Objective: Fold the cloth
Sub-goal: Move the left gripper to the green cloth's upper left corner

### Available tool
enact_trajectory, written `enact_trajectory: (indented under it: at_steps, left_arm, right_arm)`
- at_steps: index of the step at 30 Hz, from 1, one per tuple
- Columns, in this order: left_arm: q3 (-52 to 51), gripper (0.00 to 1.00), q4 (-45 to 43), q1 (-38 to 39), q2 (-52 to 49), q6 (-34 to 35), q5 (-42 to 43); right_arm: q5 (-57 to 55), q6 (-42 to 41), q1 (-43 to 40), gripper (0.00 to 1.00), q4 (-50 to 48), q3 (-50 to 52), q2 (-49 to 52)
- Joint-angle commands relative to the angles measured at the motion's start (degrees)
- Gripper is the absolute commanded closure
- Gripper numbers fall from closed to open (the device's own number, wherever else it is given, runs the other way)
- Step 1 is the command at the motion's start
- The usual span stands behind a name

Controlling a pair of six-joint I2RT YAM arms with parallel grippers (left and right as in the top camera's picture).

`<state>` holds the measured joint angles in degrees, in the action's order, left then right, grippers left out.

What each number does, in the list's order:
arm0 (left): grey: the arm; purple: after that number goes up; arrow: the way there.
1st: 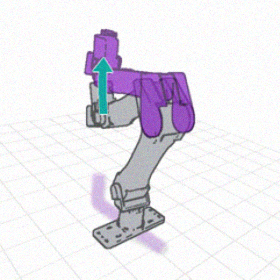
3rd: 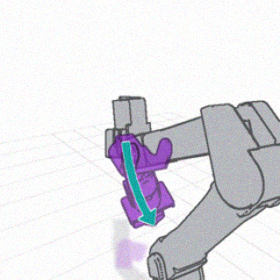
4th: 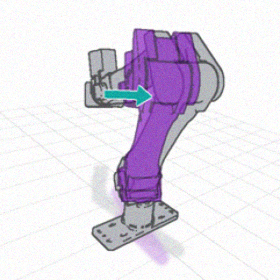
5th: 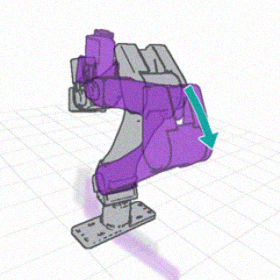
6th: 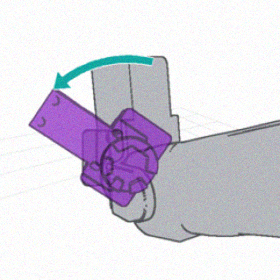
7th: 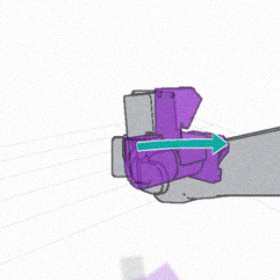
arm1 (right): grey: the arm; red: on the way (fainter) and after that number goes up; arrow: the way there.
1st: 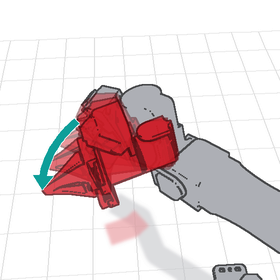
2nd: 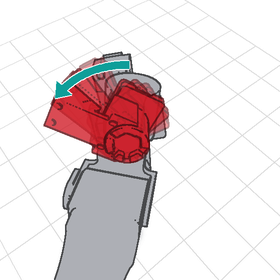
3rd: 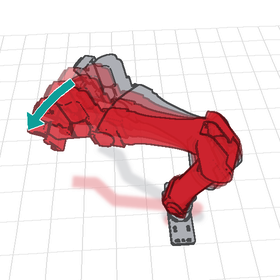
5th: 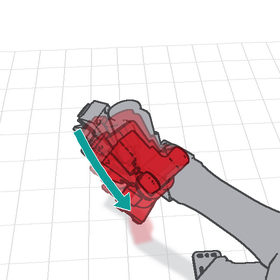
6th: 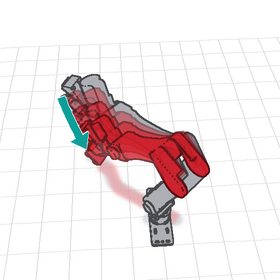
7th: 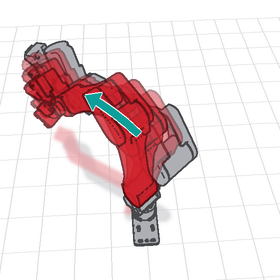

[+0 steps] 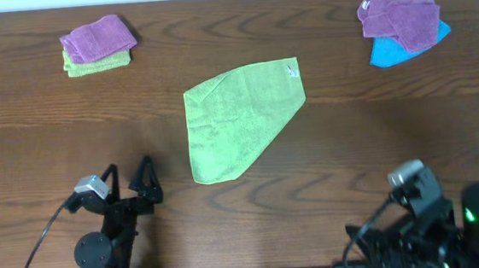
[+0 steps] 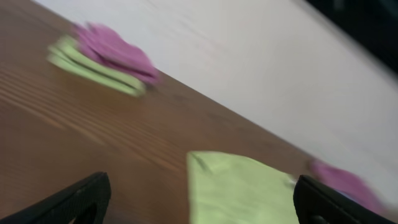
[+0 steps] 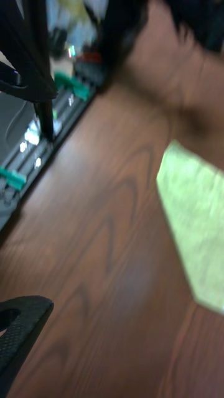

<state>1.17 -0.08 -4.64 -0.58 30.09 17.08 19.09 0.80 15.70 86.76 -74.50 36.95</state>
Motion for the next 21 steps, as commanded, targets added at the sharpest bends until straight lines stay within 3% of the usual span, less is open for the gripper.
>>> enact_trajectory:
  at_steps: [1, 13, 16, 21]
  left_arm:
    - [-0.85, 0.05, 2.43, 0.17, 0.33, 8.07, 16.52]
    - [-0.85, 0.04, 0.17, 0.17, 0.33, 12.59, 23.45]
    - [-0.83, 0.03, -0.04, 0.17, 0.33, 17.42, 28.57]
    - [1.4, 0.02, 0.02, 0.17, 0.07, 17.64, 31.76]
  right_arm:
    - [8.44, -2.62, 0.13, 0.01, 0.0, 0.31, -3.15]
    - [10.91, -3.02, 0.11, 0.01, -0.44, 0.26, -4.44]
    - [10.69, -3.04, 0.11, 0.01, -3.41, 0.26, -4.44]
    - [7.72, -3.06, 0.13, 0.01, -9.46, 0.26, -3.76]
